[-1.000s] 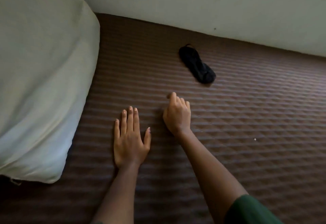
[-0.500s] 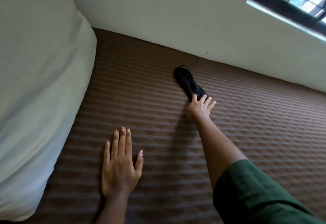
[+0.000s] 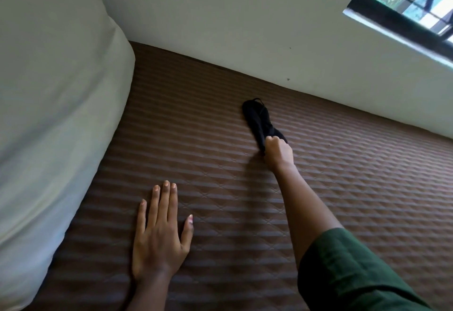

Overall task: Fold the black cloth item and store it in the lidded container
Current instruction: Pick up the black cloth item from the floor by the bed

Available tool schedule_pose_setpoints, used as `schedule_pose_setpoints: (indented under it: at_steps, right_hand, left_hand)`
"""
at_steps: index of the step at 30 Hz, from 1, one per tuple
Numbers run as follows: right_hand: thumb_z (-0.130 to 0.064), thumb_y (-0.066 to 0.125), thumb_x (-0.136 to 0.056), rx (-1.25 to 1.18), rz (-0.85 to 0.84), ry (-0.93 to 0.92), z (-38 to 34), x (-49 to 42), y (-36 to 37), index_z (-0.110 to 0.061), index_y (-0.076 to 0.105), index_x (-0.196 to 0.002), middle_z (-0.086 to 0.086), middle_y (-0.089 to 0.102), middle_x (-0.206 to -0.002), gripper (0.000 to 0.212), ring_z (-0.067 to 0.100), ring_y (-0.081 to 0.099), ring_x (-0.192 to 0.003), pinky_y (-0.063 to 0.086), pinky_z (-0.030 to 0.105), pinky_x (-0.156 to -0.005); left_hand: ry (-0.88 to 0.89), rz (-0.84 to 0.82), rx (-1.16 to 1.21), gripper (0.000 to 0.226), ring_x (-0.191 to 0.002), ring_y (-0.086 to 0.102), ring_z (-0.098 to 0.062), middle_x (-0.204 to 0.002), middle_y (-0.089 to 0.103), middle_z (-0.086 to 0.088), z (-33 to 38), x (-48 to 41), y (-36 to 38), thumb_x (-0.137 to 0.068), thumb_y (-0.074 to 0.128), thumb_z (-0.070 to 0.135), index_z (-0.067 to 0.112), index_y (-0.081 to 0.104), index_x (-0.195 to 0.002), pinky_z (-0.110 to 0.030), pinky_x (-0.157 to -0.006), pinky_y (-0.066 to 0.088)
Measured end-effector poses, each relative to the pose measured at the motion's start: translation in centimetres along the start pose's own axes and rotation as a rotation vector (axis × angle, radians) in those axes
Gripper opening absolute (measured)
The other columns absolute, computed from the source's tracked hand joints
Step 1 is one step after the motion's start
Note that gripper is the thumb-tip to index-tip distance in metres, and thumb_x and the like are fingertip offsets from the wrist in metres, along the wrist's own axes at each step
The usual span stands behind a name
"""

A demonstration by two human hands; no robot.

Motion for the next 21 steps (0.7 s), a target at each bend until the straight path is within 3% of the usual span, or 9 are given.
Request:
schedule_pose_setpoints:
  at_steps: [5,12,15,17,21]
  right_hand:
    - [-0.009,0.044,-0.090,-0.102,0.103,-0.101,-1.5,1.3,-1.0,-0.002,0.050,-0.114,0.019,0.058,-0.115,0.027,0.036,0.055,-0.105,0.048,0.041,-0.081]
    - [-0.002,0.040,-0.090,-0.237,0.067,-0.190,-4.2,2.3,-7.3,-0.008,0.035,-0.134,0.022,0.053,-0.121,0.045,0.043,0.059,-0.102,0.050,0.046,-0.077]
    - [-0.002,0.041,-0.089,-0.235,0.053,-0.251,-5.7,3.6,-11.6,-0.011,0.044,-0.131,0.023,0.052,-0.118,0.043,0.042,0.059,-0.101,0.050,0.044,-0.078]
    - [-0.001,0.042,-0.090,-0.272,0.047,-0.270,-6.6,5.1,-14.1,-0.003,0.055,-0.115,0.023,0.053,-0.112,0.028,0.041,0.058,-0.098,0.050,0.043,-0.078]
    - [-0.002,0.041,-0.093,-0.421,0.010,-0.232,-8.2,8.4,-18.6,0.004,0.059,-0.098,0.021,0.054,-0.108,0.020,0.038,0.058,-0.096,0.049,0.039,-0.078]
  left_hand:
    - [0.004,0.006,0.021,0.077,-0.142,0.025,-0.022,-0.154,0.032,-0.011,-0.4,-0.1,0.6,-0.092,0.003,0.053,0.005,0.032,-0.146,-0.033,-0.120,0.000]
    - [0.004,-0.029,0.122,0.083,-0.140,0.032,-0.019,-0.151,0.039,-0.007,-0.7,-0.3,0.3,-0.090,0.002,0.058,0.007,0.037,-0.144,-0.028,-0.119,0.002]
    - [0.002,-0.021,0.160,0.083,-0.136,0.039,-0.022,-0.147,0.045,-0.009,-0.9,-0.8,0.3,-0.087,0.014,0.061,0.005,0.042,-0.141,-0.029,-0.119,0.006]
    - [-0.030,-0.121,0.172,0.082,-0.142,0.033,-0.021,-0.152,0.037,-0.005,-0.8,-1.1,-0.1,-0.080,0.030,0.058,0.009,0.037,-0.145,-0.037,-0.118,0.016]
    - [-0.098,-0.542,0.176,0.083,-0.150,0.009,-0.018,-0.162,0.008,0.002,-1.0,-3.4,-2.4,-0.085,0.048,0.055,0.021,0.012,-0.152,-0.038,-0.122,0.010]
Point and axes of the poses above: each hand's wrist, its own x-axis away from the middle knuckle, its own y-axis out of the palm, z = x × y, the point moved 4 cm from there along -x, towards the middle knuckle
